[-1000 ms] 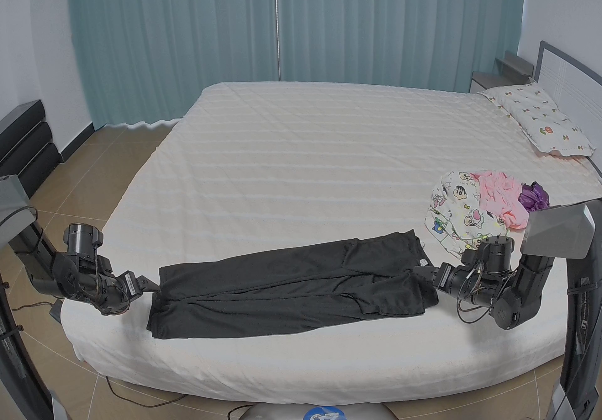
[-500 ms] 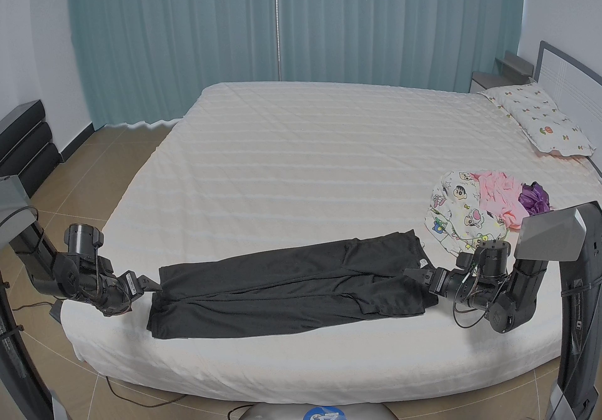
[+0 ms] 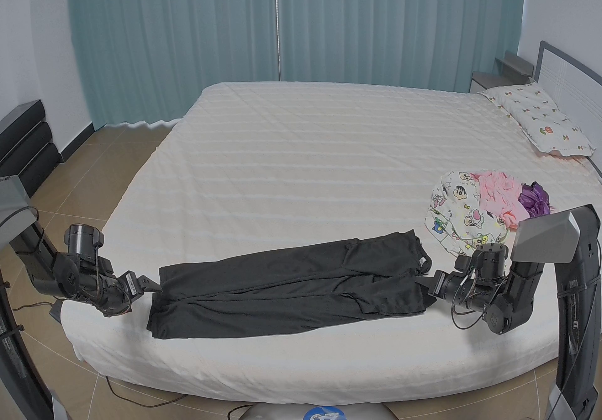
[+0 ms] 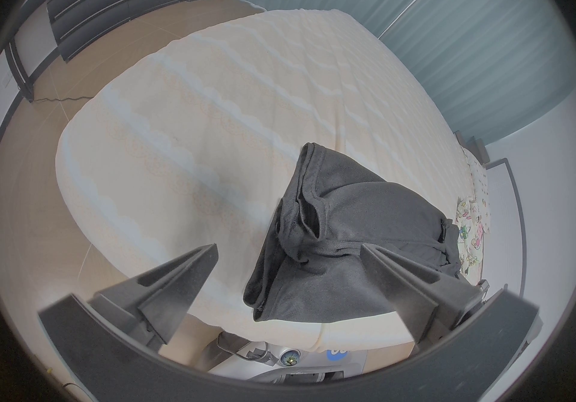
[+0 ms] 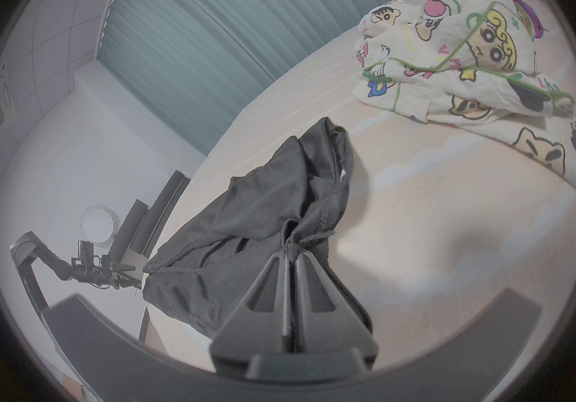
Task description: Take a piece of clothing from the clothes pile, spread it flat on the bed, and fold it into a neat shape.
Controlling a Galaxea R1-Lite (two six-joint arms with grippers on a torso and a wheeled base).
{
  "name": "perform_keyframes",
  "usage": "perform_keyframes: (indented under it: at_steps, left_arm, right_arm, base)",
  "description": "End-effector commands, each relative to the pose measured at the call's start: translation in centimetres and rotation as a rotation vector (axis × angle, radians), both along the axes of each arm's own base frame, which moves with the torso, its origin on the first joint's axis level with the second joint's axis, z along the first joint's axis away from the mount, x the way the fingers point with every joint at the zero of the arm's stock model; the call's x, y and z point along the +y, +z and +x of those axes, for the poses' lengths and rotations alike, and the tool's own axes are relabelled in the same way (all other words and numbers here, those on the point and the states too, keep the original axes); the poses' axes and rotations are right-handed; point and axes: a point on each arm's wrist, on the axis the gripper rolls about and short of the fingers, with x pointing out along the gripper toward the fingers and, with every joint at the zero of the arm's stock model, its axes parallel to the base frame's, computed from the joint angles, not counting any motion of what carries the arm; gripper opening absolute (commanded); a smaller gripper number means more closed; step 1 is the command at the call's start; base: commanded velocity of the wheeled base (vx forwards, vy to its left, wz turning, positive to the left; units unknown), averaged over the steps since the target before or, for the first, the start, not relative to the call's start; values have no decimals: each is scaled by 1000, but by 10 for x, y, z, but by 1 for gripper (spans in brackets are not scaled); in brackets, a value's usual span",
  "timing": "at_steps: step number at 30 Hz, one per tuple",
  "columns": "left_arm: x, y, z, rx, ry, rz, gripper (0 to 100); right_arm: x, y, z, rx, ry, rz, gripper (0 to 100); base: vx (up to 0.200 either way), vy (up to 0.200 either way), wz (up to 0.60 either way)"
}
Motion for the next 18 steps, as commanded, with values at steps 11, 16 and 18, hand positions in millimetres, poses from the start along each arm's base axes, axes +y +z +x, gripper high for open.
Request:
perform_keyframes:
  at_steps: [11,16,18]
  left_arm:
    - [1,-3,3,6,19,-13,100]
    - [2,-1,5,3,39,-31,100]
    - [1,0,5,-3,35,-39,100]
  right_arm:
    - [-8,0,3,9,-40,22,0]
    - [-12,0,2,12,-53,22,100]
    - [-12,0,1,15,-55,22,100]
  base:
    - [0,0,0]
    - [0,0,0]
    - [0,0,0]
